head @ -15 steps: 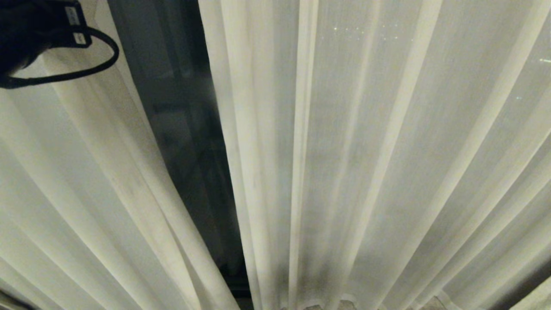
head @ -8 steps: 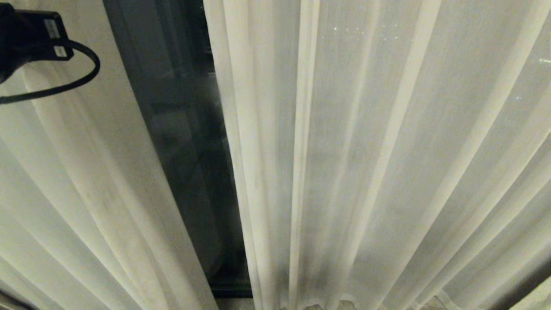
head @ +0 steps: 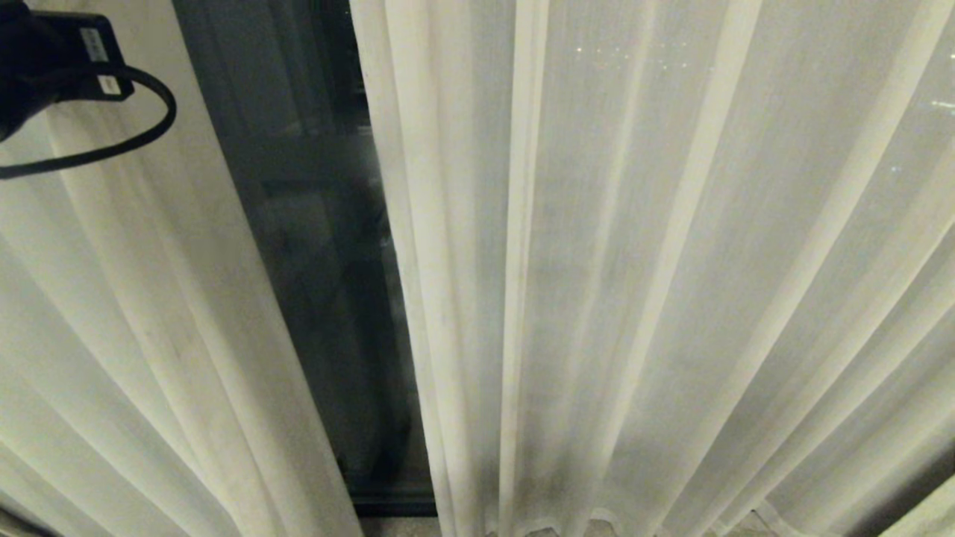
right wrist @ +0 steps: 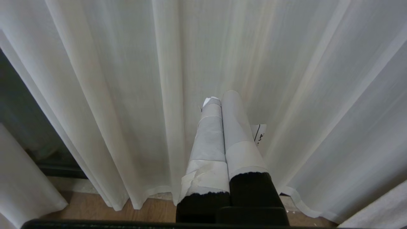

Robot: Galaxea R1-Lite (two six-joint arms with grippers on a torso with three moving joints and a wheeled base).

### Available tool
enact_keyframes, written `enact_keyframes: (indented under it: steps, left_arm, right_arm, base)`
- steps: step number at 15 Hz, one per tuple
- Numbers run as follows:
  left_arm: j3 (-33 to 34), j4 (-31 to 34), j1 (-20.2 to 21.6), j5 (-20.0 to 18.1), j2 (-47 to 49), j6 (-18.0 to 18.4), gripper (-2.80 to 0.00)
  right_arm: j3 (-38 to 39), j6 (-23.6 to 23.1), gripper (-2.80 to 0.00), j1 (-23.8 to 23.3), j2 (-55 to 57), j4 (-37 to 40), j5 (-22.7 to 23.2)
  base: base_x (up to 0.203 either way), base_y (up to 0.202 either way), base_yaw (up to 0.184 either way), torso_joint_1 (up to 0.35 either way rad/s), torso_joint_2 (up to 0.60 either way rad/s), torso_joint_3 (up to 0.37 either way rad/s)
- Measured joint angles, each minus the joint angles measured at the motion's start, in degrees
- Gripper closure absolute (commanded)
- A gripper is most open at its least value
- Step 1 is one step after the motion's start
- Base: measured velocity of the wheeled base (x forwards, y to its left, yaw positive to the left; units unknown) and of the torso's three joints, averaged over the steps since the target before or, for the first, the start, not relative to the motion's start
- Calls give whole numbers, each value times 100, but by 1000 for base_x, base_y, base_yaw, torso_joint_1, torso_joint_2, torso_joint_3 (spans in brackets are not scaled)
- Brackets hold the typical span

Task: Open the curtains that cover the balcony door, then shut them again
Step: Pull the inner curtains open on both sides

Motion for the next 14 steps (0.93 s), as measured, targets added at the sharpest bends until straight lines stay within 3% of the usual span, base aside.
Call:
enact_keyframes:
  steps: [14]
  left_arm:
    - [46,6,-9,18,-22,11,0]
  right_arm:
    - [0,2,0,0,0,0,0]
  base:
    - [0,186,1,3,2,3]
